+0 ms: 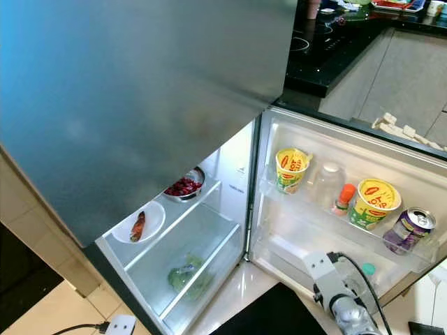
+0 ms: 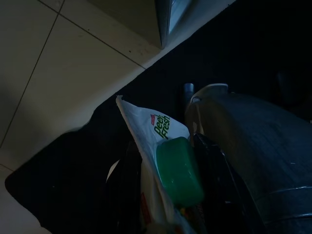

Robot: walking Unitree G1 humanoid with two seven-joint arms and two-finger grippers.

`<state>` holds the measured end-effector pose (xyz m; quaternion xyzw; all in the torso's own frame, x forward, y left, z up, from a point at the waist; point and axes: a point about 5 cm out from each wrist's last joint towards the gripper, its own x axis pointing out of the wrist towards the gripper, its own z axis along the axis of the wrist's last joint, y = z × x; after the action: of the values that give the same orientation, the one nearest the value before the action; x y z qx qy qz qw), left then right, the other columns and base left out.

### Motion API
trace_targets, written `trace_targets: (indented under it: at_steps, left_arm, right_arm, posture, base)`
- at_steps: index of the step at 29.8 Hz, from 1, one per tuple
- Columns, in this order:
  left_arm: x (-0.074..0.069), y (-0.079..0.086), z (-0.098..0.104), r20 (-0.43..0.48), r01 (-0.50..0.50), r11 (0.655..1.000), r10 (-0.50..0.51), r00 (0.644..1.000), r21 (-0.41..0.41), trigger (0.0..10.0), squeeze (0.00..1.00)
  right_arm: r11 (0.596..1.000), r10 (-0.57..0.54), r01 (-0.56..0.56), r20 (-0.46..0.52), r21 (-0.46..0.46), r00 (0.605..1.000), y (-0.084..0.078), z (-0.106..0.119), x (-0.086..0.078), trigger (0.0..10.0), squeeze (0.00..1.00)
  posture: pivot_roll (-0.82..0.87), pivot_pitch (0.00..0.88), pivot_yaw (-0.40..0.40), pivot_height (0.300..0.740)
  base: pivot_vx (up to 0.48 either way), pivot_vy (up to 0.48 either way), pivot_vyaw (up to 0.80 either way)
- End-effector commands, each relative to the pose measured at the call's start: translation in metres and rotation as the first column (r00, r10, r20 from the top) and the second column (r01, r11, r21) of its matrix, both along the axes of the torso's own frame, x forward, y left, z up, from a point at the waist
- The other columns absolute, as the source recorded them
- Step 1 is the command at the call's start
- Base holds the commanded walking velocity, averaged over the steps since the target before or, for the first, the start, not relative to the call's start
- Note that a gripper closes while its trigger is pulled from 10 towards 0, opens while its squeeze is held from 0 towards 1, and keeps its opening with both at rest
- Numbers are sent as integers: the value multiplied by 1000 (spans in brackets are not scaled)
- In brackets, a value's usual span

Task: Restocking fridge

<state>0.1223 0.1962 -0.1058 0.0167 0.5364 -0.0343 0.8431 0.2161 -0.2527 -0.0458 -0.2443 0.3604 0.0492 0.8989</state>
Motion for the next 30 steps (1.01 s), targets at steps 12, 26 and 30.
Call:
trace_targets:
  at_steps: [12, 26, 30]
  left_arm:
    - [-6, -11, -3, -10, 39, 999, -39, 999, -25, 10000, 0]
    - [-3, -14, -2, 8, 123, 992, -123, 992, -3, 10000, 0]
    - [-4, -15, -2, 6, 129, 992, -129, 992, -4, 10000, 0]
  right_arm:
    - [991, -90, 115, -309, 62, 947, 9, -43, -74, 10000, 0]
    - [989, -100, 132, -350, 69, 931, 10, -47, -82, 10000, 0]
    - [989, -99, 132, -347, 72, 933, 10, -46, -80, 10000, 0]
  posture:
    - [-52, 0, -17, 740]
    - [-52, 0, -13, 740]
    - [-51, 0, -15, 740]
  base:
    - [0, 0, -65]
    - [0, 0, -781]
    - [0, 0, -781]
